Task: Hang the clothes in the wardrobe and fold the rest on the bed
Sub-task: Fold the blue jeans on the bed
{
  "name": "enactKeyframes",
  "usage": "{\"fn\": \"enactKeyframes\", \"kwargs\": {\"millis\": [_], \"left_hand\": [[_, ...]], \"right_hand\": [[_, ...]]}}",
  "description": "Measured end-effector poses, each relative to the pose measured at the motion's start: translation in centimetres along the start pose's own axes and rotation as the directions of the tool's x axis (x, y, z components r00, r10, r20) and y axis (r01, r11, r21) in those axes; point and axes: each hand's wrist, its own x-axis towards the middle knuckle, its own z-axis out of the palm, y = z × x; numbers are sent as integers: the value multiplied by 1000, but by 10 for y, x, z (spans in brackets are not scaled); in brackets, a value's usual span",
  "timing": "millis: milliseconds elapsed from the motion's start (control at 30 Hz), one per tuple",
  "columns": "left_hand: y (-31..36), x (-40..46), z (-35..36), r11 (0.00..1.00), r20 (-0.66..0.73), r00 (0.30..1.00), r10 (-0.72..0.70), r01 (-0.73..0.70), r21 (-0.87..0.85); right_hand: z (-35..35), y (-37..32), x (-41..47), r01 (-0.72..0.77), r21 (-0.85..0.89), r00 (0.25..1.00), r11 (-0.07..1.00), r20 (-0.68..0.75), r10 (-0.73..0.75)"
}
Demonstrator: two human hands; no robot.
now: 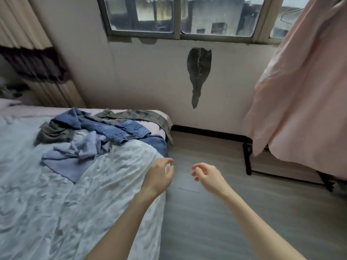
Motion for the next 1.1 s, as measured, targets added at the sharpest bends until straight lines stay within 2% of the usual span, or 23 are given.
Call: {"fn": "enactKeyframes", "kwargs": {"millis": [100, 233, 400, 467, 533, 633, 767, 900, 967, 1033, 1067, 1100], "left_hand": [[-15, 53, 0, 997, -43, 996, -75, 75, 5], [-49, 116, 2, 970, -105, 965, -241, 243, 8], [-86, 191, 0, 865, -199, 846, -495, 500, -26], [-101, 208, 2, 831, -219, 809, -545, 556, -17], [-131, 228, 2, 787, -221, 774, -593, 616, 45], [-181, 256, -11, 720, -149, 769, -622, 637, 277], [-272, 306, -39, 628, -67, 789, -611, 534, 567], [-352, 358, -44, 574, 84, 839, -538, 291, 765], [-384, 377, -42, 568, 214, 839, -501, 133, 812], [-404, 391, -48, 604, 314, 837, -448, 24, 796], [-407, 395, -52, 643, 298, 882, -366, 8, 766], [-408, 400, -57, 691, 219, 942, -254, 18, 723]], "right_hand": [[-6, -4, 72, 47, -54, 994, 997, 96, -42], [-6, -10, 174, 116, -76, 974, 990, 202, -99], [21, -23, 302, 185, -187, 923, 965, 369, -106], [42, -30, 337, 214, -237, 898, 948, 429, -96], [76, -34, 376, 272, -267, 845, 924, 527, -97], [118, -35, 416, 287, -277, 800, 917, 596, -70], [179, -31, 475, 263, -303, 795, 916, 605, -28], [237, -29, 531, 223, -331, 785, 917, 618, 32], [261, -26, 552, 230, -326, 776, 917, 631, 29], [277, -23, 567, 209, -320, 766, 924, 641, 48], [280, -20, 571, 209, -326, 758, 922, 649, 57], [281, -19, 574, 216, -336, 745, 917, 663, 68]]}}
